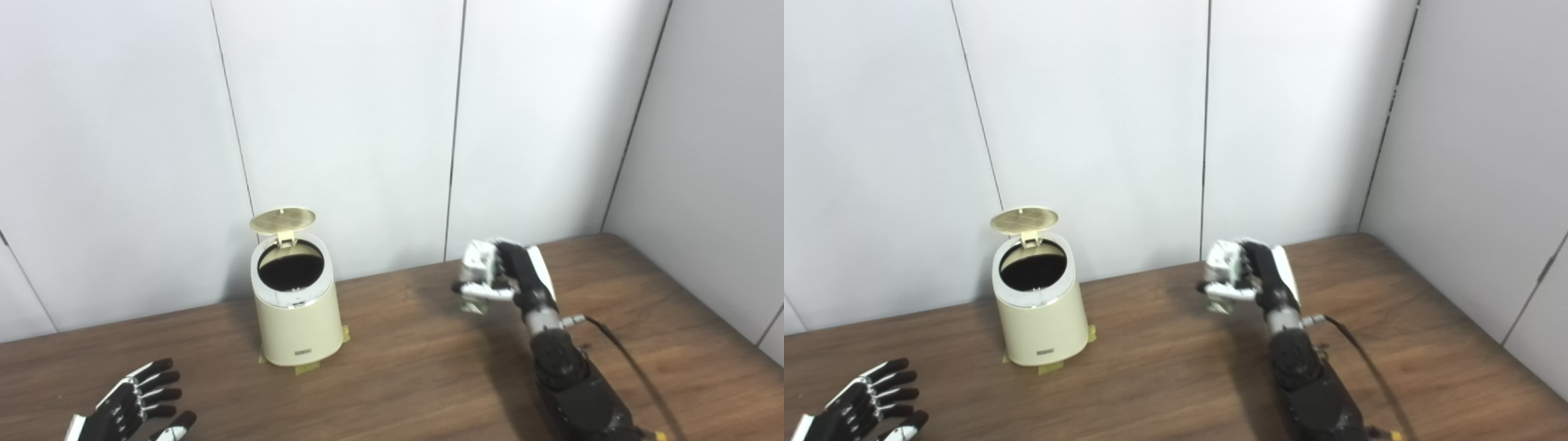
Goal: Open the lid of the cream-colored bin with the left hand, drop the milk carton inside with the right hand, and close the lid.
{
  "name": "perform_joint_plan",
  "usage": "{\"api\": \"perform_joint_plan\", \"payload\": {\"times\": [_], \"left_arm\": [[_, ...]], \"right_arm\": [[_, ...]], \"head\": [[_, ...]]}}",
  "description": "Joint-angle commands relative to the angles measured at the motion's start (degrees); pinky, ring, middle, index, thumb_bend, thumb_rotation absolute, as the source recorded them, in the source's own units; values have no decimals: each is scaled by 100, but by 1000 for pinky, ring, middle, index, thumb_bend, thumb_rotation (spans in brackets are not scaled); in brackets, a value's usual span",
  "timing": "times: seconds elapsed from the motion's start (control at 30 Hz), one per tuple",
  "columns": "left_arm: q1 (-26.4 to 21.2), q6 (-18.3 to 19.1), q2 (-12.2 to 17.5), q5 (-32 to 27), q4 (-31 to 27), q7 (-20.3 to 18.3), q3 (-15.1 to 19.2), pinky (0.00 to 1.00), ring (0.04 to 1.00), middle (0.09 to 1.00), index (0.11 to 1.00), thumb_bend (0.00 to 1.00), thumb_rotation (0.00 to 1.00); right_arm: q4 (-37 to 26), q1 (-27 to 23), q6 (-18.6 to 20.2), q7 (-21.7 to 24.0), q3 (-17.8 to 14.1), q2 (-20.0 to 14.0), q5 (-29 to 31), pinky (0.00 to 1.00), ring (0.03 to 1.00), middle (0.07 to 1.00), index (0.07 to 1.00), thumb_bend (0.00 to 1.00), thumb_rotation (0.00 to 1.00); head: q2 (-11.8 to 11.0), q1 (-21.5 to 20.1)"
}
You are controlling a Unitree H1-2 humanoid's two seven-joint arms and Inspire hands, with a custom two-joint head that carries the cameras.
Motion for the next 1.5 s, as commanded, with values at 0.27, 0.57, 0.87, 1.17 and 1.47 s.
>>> {"api": "perform_joint_plan", "payload": {"times": [0.27,0.57,0.87,1.17,1.47], "left_arm": [[-76,98,-218,147,-219,142,-73,633,683,740,772,654,21],[-105,19,-449,340,-154,238,-178,625,684,739,771,682,85],[-123,101,-637,545,-218,416,-352,614,680,736,769,690,118],[-133,304,-807,532,-312,475,-445,641,699,746,773,690,103],[-172,312,-854,633,-322,503,-516,647,696,740,779,688,114]], "right_arm": [[-754,-748,-54,365,193,314,-42,321,403,493,516,518,0],[-1303,-1073,465,754,422,781,-44,313,395,482,527,517,0],[-1202,-1406,472,955,639,1115,-123,317,402,479,522,518,0],[-1037,-1541,376,986,732,1393,-90,304,392,478,532,515,0],[-635,-1649,-94,982,886,1436,-225,301,394,482,530,515,0]], "head": [[-38,521],[-65,1098],[-74,1475],[-49,1693],[-28,1763]]}}
